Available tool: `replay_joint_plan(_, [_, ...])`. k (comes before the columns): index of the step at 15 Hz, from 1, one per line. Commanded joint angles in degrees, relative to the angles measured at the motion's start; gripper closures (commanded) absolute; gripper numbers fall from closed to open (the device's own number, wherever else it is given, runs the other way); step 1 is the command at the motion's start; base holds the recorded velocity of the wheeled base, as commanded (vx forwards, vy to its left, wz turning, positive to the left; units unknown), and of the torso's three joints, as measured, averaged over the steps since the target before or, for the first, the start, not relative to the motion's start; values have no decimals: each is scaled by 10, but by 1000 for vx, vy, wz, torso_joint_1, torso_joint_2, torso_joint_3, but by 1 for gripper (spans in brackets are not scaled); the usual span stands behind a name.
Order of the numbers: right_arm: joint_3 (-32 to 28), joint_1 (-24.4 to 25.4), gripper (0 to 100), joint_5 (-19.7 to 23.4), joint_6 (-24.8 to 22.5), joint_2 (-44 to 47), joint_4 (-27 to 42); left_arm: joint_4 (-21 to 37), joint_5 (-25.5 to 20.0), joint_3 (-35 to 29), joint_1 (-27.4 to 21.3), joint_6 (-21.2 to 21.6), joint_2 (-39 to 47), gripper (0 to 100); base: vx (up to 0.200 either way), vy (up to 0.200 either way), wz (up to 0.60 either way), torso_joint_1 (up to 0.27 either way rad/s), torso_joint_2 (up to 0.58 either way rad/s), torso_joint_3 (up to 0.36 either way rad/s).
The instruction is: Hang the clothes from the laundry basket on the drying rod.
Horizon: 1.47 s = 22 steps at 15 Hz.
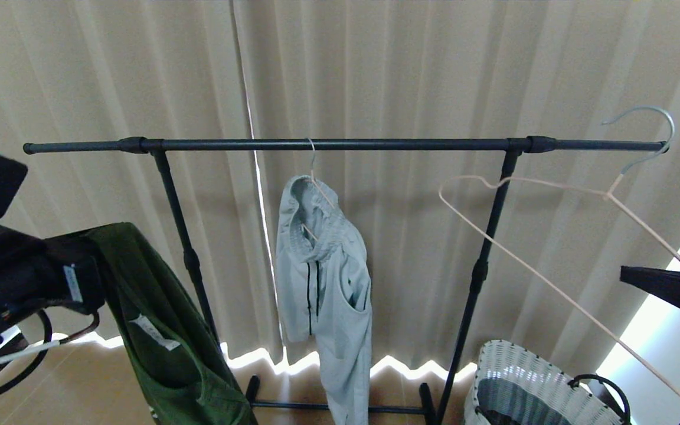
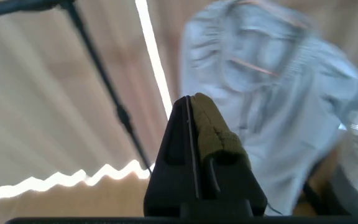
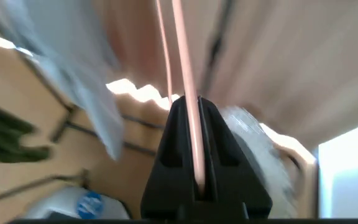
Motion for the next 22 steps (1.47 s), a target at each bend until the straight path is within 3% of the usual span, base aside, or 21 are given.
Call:
replay_joint_plan(1, [-1,53,100,13,25,15,-30,18,37,-60,-2,-6,78,100,0,0,0,0,0,0])
replay_joint_plan(5, [-5,185,100,13,59,82,-125,21,99,-140,-28,-63,169,100,0,0,0,0,0,0])
replay_joint_plan(8, [-3,281,100,12,85,108,-130,20,114,-153,-36,-72,188,100,0,0,0,0,0,0])
replay_joint_plan(12, [-3,351,100,11,97,135,-131,20,114,-150,-47,-92,188,100,0,0,0,0,0,0])
replay_joint_plan(14, [-5,364,100,10,100,154,-131,23,115,-151,-74,-119,186,100,0,0,0,0,0,0])
replay_joint_plan(22, [-28,402,100,9,101,206,-168,28,124,-150,-92,-119,181,100,0,0,0,0,0,0])
